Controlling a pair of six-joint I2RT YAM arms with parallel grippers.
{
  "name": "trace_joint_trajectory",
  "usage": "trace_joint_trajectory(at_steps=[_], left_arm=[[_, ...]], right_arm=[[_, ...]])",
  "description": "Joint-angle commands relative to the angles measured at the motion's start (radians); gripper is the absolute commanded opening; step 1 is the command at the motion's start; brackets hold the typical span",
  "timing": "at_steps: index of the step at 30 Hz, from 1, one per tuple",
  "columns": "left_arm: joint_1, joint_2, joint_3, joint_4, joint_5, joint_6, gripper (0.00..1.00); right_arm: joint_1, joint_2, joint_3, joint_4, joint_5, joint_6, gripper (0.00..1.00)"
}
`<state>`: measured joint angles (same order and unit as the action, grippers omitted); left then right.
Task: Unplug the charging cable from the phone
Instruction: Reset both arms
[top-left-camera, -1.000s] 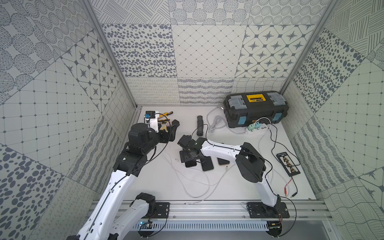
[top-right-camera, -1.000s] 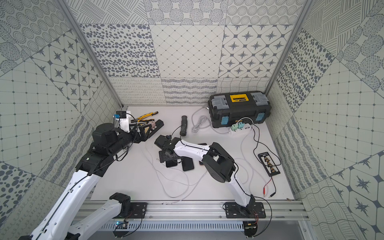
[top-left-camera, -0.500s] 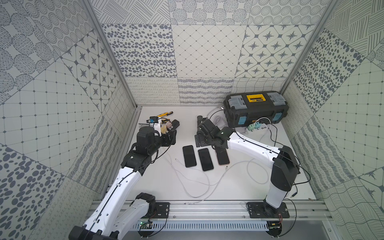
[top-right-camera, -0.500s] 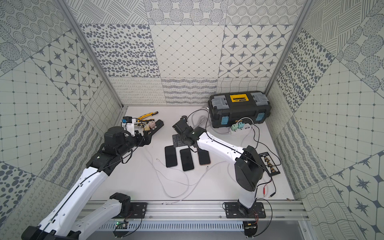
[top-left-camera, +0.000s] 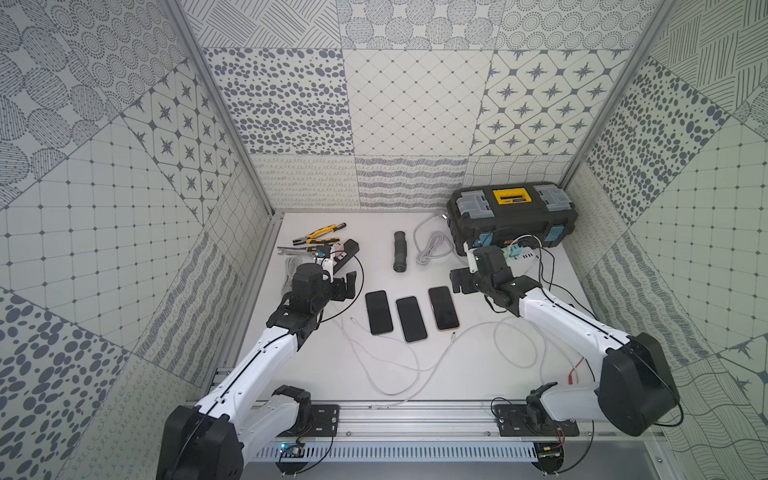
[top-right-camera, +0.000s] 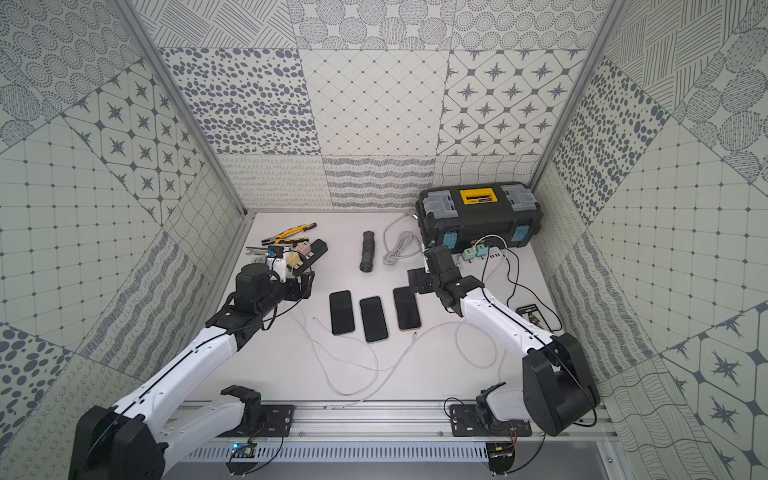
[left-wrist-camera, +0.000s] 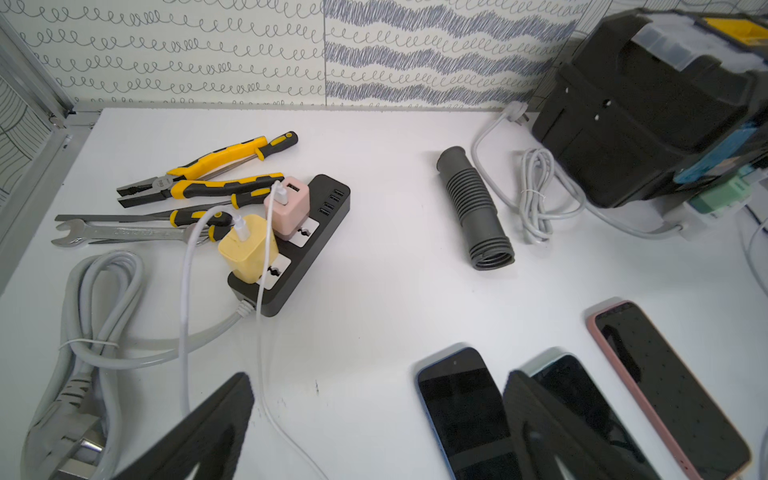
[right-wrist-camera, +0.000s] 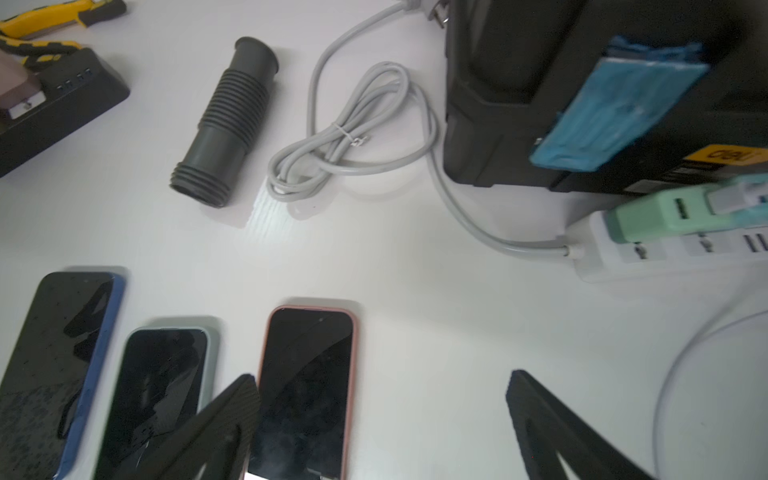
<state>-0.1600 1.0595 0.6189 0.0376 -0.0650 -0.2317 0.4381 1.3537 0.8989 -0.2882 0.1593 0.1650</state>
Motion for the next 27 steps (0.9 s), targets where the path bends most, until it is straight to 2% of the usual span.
trace_joint_trajectory(at_steps=[1, 7, 15, 26, 27], left_arm=[[0.0, 0.031, -0.083, 0.322, -0.072, 0.181, 0.98], [0.0, 0.137, -0.141, 0.427, -0.082, 0.226, 0.98], [0.011, 0.285, -0.267, 0.726, -0.091, 0.271, 0.98], [0.058, 0.533, -0.34, 1.104, -0.041, 0.256, 0.98], [0.058, 0.528, -0.339, 1.091, -0.048, 0.248, 0.98]], right_arm=[[-0.078, -0.018, -0.044, 0.141, -0.051, -0.087, 0.97], [-0.237, 0.005, -0.133, 0.27, -0.11, -0.106, 0.97], [-0.4, 0.006, -0.299, 0.573, -0.17, -0.109, 0.97], [-0.435, 0.113, -0.459, 1.024, -0.194, -0.111, 0.97], [-0.436, 0.125, -0.469, 1.052, -0.198, -0.112, 0.97]])
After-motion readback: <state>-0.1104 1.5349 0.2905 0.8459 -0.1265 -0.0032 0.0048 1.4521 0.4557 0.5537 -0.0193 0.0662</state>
